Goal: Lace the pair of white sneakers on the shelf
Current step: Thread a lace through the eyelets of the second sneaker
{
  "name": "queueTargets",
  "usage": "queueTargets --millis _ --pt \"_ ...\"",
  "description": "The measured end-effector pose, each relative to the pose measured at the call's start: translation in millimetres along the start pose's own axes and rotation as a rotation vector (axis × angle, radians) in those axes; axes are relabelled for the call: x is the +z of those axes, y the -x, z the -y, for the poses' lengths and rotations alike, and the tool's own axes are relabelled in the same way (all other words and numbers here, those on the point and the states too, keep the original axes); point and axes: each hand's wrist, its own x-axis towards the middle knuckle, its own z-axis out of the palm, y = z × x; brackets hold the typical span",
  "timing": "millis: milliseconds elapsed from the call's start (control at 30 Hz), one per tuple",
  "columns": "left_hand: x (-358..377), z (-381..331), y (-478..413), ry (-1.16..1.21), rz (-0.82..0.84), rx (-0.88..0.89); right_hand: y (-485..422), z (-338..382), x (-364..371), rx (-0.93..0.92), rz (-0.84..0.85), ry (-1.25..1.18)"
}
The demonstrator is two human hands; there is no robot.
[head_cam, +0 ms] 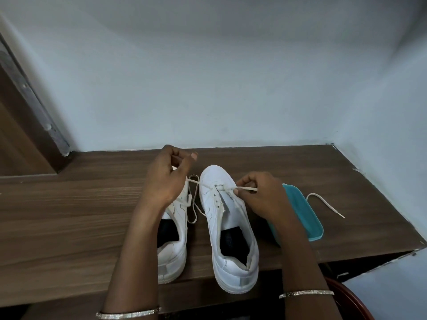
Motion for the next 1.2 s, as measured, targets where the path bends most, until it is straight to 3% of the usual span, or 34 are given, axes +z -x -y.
queueTargets --millis 133,300,433,533,633,767,867,1033,1200 --pt "-28 -6 1 -0.54 0.04 0.097 2 -9 -21 0.038 -0.083 0.126" --pt "-55 -3 6 -0.773 0.228 0.012 8 -28 -34 0.169 -0.238 0.164" --pt "-64 -8 9 -0.69 0.045 0.116 14 -31 -32 0.188 -0.582 0.203" --pt "-59 -12 10 -0.659 -0.191 0.194 14 -33 -31 0.288 -0.748 -0.183" --pt "-54 -19 16 -0.456 -0.305 0.13 12 -35 -41 0.367 -0.738 -0.739" --pt "-46 -27 19 0.05 -0.193 0.016 18 -35 -66 0.318 -0.679 -1.175" --pt "-42 -34 12 0.163 -0.145 0.049 17 -31 -89 0.296 -0.542 -1.442" --pt "-42 -77 -4 0.183 -0.074 0.15 0 -3 -126 0.223 -0.4 -1.458" --pt "-56 -145 -14 0.338 -0.008 0.198 -1 54 -178 0.048 -0.333 -1.179"
